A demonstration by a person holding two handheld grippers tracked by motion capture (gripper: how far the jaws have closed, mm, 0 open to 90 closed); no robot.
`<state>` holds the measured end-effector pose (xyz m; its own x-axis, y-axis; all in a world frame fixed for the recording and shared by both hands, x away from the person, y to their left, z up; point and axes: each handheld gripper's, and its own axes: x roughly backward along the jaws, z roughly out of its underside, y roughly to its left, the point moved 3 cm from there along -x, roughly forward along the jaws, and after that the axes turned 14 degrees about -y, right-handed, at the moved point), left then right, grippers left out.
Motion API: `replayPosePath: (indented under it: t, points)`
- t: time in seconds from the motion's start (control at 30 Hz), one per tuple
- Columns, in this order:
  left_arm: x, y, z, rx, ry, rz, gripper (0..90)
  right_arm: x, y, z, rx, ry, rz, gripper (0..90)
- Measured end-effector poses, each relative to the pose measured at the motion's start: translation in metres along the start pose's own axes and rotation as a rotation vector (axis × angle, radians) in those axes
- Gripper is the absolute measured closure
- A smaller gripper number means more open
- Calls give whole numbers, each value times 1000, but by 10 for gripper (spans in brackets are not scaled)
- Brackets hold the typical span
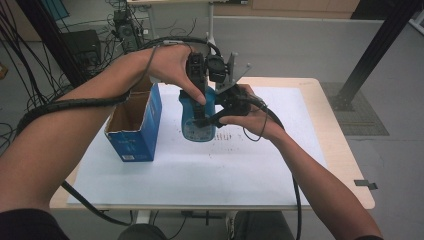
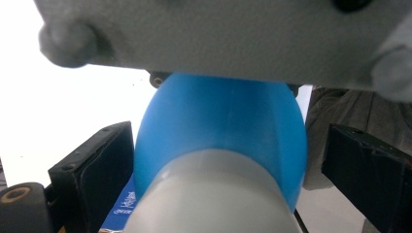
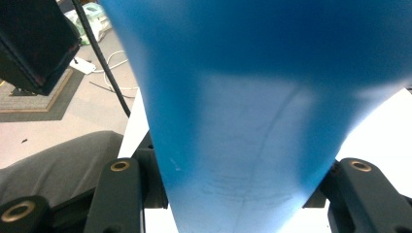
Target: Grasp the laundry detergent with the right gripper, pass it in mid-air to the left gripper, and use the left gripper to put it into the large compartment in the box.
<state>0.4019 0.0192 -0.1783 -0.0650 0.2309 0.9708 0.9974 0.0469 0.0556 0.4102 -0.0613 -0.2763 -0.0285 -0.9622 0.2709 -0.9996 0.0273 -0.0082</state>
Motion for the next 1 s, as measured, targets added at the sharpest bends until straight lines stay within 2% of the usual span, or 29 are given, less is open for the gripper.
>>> replayPosePath:
  t: [1.0]
  points:
    - [0,0,0,-9,3,-14,80,0,1,-1,14,-2,1,444]
